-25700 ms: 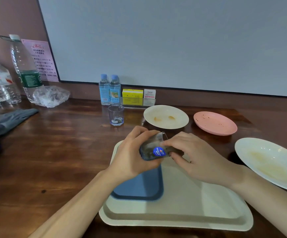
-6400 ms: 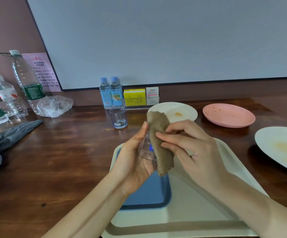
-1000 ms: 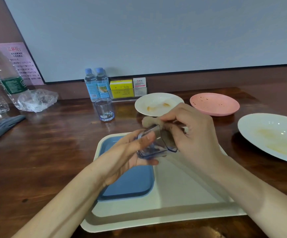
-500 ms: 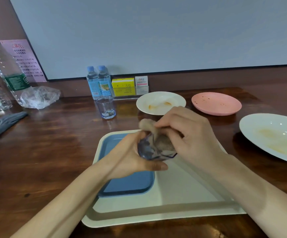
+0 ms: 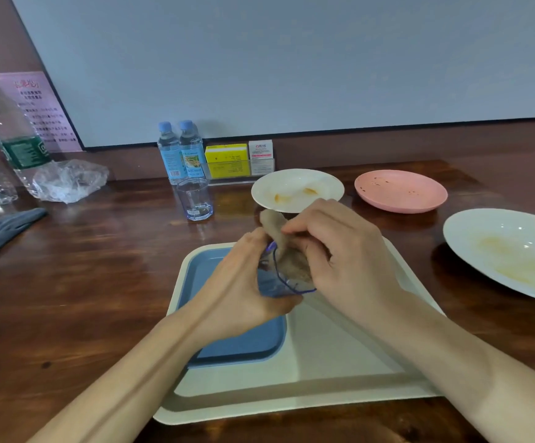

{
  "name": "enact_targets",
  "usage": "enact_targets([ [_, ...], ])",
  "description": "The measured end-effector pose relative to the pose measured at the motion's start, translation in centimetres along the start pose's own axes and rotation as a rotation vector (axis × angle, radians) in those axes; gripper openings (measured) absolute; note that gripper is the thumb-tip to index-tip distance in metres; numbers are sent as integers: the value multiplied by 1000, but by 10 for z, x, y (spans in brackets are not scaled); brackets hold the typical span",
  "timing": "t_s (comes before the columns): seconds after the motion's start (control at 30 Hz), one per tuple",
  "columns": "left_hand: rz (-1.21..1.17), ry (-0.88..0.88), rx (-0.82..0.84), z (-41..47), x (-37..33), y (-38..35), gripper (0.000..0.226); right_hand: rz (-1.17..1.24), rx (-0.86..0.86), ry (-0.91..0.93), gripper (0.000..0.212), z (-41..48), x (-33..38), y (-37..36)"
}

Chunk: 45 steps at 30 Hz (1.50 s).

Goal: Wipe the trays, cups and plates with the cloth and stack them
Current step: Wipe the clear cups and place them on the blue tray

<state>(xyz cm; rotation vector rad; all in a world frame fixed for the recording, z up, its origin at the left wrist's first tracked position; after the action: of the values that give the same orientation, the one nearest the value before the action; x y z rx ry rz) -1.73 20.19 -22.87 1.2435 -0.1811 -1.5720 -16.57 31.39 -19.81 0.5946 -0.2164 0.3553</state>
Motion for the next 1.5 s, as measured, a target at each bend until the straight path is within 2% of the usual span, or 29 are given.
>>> enact_targets([
  [0.07, 51, -81, -92, -1, -5, 2, 52, 1, -26, 28, 17, 1, 1, 0],
  [0.2, 315, -138, -285, 1, -8, 9, 42, 160, -20, -360, 14, -1, -5, -9],
  [0.3, 441, -133, -265, 3, -3, 4, 48, 182, 13, -518, 14, -5, -11, -14],
  [0.37, 366, -69, -213, 3, -4, -1, 53, 157, -19, -439, 14, -4, -10, -10],
  [0.47, 144, -35, -91, 3, -1, -6, 46, 21, -30, -134, 14, 0, -5, -3],
  [0.5, 89, -28, -79, 3, 0, -6, 43, -2, -28, -84, 15, 0, -5, -3],
  [0.57, 115, -33, -108, 1, 1, -3, 43, -8, -17, -129, 13, -1, -7, -5],
  [0.67, 418, -47, -202, 2, 3, 4, 61, 47, 73, -418, 12, -2, -15, -13],
  [0.77, 595, -71, -297, 3, 5, 7, 65, 211, 182, -705, 9, -8, -17, -23],
  [0.83, 688, -65, -321, 1, 4, 7, 70, 504, 256, -938, 6, -6, -11, -24],
  [0.87, 721, -53, -321, 1, 4, 6, 75, 701, 308, -1056, 12, -3, -7, -23],
  [0.9, 747, -37, -325, -1, 4, 6, 81, 850, 380, -1133, 18, 2, -1, -21],
  [0.97, 760, -3, -348, -2, 7, 5, 86, 970, 481, -1215, 24, 9, 2, -20],
  [1.07, 723, 60, -411, -1, 8, 9, 85, 1161, 486, -1383, 22, 22, -5, -17],
  [1.13, 627, 140, -458, 0, 10, 14, 80, 1306, 499, -1430, 21, 28, -13, -14],
  [1.2, 480, 221, -482, 3, 11, 21, 70, 1419, 446, -1386, 18, 34, -17, -10],
  [1.33, 198, 485, -354, 2, 27, 38, 58, 1543, 162, -1374, 26, 35, -27, -20],
  [1.43, 189, 507, -304, -6, 44, 42, 67, 1562, 14, -1463, 30, 31, -36, -37],
  [1.5, 167, 534, -297, -11, 51, 43, 74, 1532, 2, -1468, 26, 32, -36, -45],
])
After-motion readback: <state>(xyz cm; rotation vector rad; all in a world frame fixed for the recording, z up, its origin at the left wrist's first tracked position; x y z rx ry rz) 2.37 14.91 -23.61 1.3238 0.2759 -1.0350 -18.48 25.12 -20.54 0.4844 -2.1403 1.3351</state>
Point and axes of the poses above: each hand's wrist, its own z-axis towards the middle knuckle, its own y-axis out of the back of the hand, x = y × z, the point moved 1 cm from there along z, towards the middle knuckle
